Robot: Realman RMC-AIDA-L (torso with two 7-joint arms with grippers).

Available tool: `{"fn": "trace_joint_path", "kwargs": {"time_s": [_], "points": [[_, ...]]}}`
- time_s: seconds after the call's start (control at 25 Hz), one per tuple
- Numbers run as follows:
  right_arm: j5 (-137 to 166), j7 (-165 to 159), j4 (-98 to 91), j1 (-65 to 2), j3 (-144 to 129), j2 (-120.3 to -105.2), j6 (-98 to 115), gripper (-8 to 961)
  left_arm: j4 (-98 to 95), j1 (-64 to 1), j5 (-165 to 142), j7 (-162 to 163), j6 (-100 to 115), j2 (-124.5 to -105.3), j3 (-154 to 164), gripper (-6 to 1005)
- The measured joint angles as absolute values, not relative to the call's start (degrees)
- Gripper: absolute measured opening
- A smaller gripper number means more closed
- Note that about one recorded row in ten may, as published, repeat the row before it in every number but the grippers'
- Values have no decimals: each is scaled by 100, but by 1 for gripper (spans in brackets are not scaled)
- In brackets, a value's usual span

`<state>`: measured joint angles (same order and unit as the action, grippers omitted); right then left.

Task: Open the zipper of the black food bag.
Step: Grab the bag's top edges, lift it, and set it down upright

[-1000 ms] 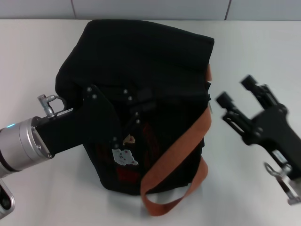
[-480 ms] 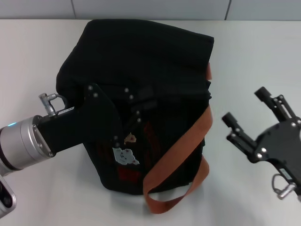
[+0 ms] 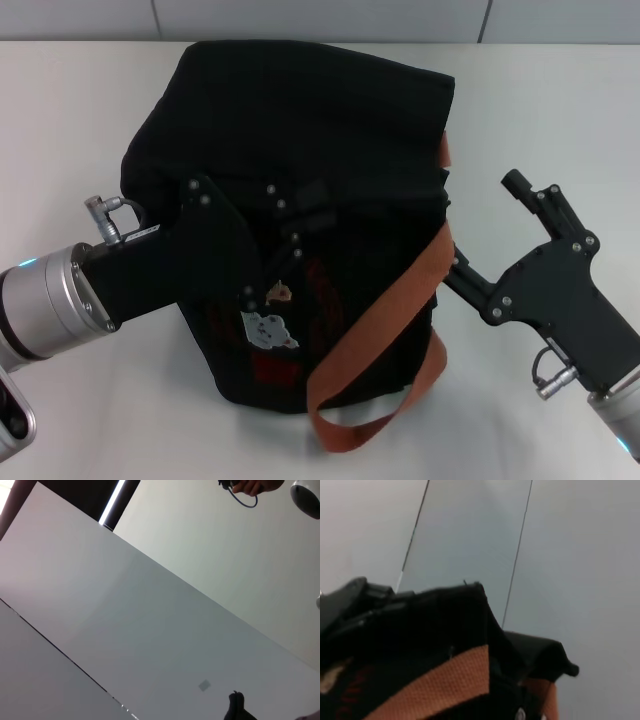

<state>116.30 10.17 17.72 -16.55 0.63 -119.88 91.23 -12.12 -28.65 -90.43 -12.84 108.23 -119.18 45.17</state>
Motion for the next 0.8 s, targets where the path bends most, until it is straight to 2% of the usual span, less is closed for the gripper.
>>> {"fn": "trace_joint_path", "kwargs": {"time_s": [0.8], "points": [[11683, 1055, 1802, -1568, 86, -11988, 9214, 831, -1203, -2895, -9044, -1262, 10825, -11918, 4553, 84]]}}
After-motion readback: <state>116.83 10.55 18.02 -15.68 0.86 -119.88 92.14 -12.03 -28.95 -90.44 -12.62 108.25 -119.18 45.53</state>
